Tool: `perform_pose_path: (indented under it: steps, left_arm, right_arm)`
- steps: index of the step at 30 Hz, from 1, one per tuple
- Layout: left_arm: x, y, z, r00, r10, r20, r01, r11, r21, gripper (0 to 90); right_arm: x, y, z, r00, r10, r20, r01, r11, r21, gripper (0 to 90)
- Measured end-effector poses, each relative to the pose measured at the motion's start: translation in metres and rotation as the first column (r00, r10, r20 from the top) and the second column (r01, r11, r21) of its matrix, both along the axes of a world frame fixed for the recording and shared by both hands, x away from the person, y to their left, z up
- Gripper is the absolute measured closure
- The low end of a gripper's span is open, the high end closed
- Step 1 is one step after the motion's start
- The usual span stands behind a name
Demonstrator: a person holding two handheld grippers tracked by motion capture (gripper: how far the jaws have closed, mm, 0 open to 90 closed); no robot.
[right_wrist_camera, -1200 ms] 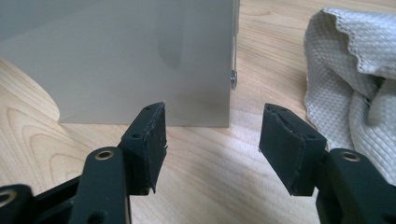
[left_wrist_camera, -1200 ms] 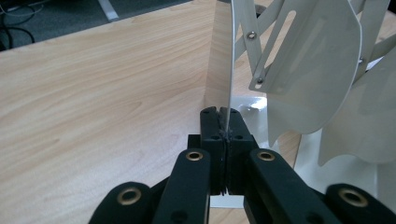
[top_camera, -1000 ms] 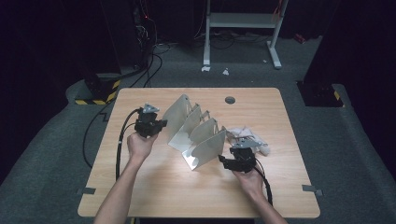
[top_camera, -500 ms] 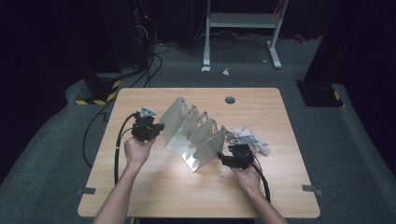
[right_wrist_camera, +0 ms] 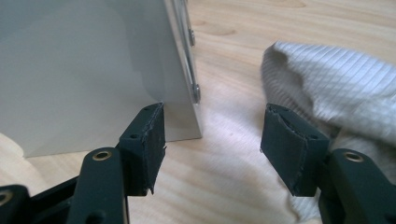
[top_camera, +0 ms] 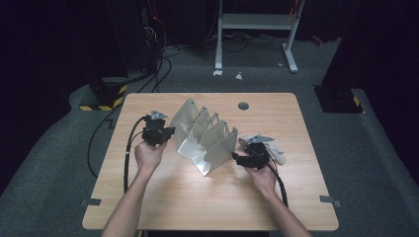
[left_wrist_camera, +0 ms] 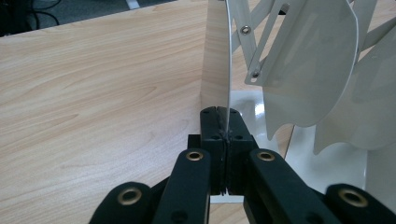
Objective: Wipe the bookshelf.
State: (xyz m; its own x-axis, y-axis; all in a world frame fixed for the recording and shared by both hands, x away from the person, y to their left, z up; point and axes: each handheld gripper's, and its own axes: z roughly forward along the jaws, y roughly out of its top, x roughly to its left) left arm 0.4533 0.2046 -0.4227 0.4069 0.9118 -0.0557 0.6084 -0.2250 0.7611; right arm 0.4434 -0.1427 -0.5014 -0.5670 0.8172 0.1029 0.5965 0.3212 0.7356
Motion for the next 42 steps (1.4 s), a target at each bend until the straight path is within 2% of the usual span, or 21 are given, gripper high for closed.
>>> perform_pose_path:
  steps: [3, 6, 13, 19, 22, 27, 31, 34, 38, 42]
  left_arm:
    - [0.000, 0.000, 0.000, 1.0000, 0.001, 0.000, -0.001, 1.0000, -0.002, 88.6]
    - [-0.004, 0.000, 0.000, 1.0000, 0.003, -0.003, -0.003, 1.0000, -0.005, 88.5]
    - [-0.014, 0.005, -0.001, 1.0000, 0.003, -0.006, -0.003, 0.9997, -0.024, 87.3]
    - [-0.016, 0.006, -0.001, 1.0000, 0.004, -0.006, -0.005, 0.9996, -0.027, 86.8]
    - [-0.015, 0.005, -0.003, 1.0000, -0.001, -0.009, 0.000, 0.9993, -0.037, 83.7]
    - [-0.011, 0.002, -0.012, 0.9998, 0.013, -0.014, -0.013, 0.9997, -0.019, 74.6]
    - [-0.006, -0.001, -0.019, 0.9996, 0.024, -0.017, -0.024, 0.9997, 0.001, 77.2]
    - [-0.002, -0.002, -0.019, 0.9996, 0.029, -0.005, -0.029, 0.9995, -0.012, 82.9]
    - [0.004, -0.005, -0.015, 0.9995, 0.031, 0.003, -0.031, 0.9988, 0.037, 87.8]
    - [0.009, 0.000, -0.015, 0.9995, 0.033, -0.002, -0.032, 0.9990, 0.030, 87.6]
  right_arm:
    - [0.003, -0.002, 0.004, 0.9999, -0.010, 0.006, 0.010, 1.000, 0.020, 39.5]
    - [-0.001, -0.003, 0.006, 0.9999, -0.004, 0.009, 0.003, 1.000, 0.020, 39.0]
    - [-0.019, -0.001, 0.003, 0.9998, 0.020, 0.000, -0.020, 0.999, 0.032, 36.5]
    - [-0.033, 0.004, 0.000, 0.9991, 0.041, 0.006, -0.041, 0.999, 0.025, 33.7]
    - [-0.038, 0.008, 0.002, 0.9986, 0.051, 0.013, -0.052, 0.998, 0.028, 33.0]
    - [-0.039, 0.015, 0.002, 0.9982, 0.060, 0.010, -0.060, 0.998, 0.016, 31.2]
    - [-0.041, 0.019, 0.002, 0.9978, 0.065, 0.014, -0.065, 0.998, 0.012, 29.5]
    - [-0.040, 0.021, 0.004, 0.9975, 0.067, 0.022, -0.067, 0.998, 0.013, 28.5]
    - [-0.036, 0.021, 0.005, 0.9981, 0.059, 0.019, -0.060, 0.998, 0.013, 28.1]
    - [-0.032, 0.020, 0.006, 0.9985, 0.053, 0.018, -0.053, 0.999, 0.014, 28.1]
